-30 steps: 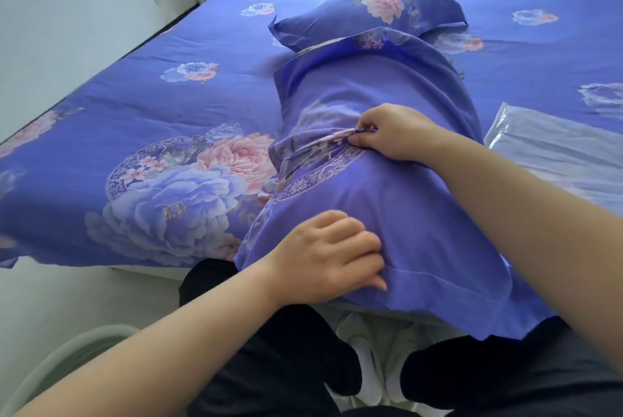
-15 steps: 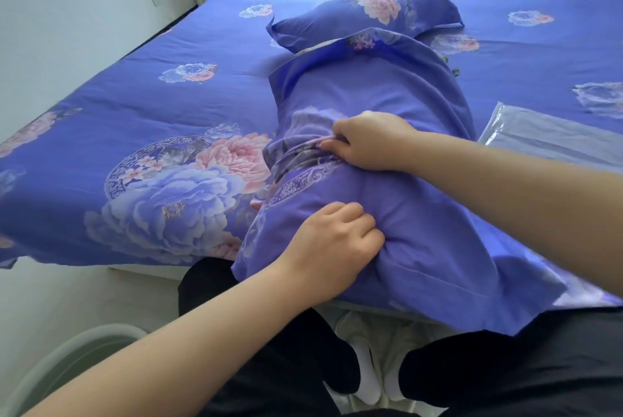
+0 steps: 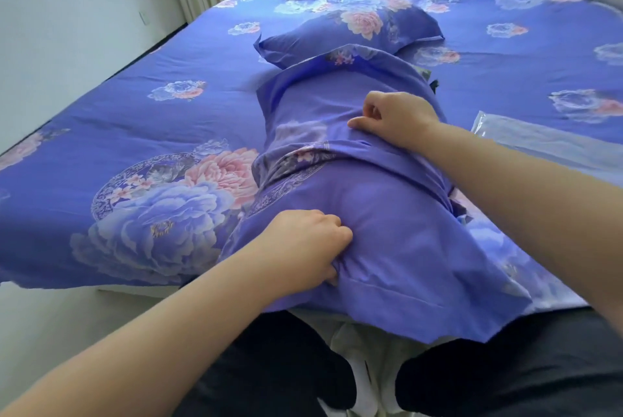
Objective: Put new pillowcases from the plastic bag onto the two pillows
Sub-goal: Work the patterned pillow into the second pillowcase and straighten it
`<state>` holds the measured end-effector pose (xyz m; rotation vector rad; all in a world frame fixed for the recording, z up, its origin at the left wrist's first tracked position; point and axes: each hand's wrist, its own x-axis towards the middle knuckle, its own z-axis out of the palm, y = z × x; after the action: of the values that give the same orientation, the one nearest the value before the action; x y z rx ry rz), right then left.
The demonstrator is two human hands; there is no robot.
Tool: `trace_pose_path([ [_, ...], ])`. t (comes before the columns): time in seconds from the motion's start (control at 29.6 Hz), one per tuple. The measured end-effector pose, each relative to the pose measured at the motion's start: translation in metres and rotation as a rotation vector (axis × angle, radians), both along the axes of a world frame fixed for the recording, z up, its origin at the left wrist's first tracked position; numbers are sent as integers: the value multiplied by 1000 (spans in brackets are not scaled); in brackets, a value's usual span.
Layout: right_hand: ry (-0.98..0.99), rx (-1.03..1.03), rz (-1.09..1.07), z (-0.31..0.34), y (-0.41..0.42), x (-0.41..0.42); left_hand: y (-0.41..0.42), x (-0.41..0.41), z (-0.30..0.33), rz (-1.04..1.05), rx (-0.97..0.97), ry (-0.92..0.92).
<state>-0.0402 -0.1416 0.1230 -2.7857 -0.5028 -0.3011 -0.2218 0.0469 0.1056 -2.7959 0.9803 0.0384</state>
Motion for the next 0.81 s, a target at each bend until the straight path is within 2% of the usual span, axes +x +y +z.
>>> trace_pose_path([
  [0.1, 60, 254, -43, -18, -38, -18, -18, -6, 6, -30, -81, -75],
  [0.2, 51, 476, -78, -44, -72, -43, -51, -11, 5, -226, -279, -250],
  [0.34, 14, 666, -139, -80, -100, -74, -95, -16, -21, -377, -122, -245],
  [0.4, 1, 709, -157, -97, -106, -88, -108, -15, -32, -386, -118, -273],
  [0.57, 97, 734, -111, -115, -109, -100, -122, -10, -47, -387, -277, -397],
  [0.81, 205, 792, 10, -108, -116, -108, -115, -3, -57, -325, -159, -380],
])
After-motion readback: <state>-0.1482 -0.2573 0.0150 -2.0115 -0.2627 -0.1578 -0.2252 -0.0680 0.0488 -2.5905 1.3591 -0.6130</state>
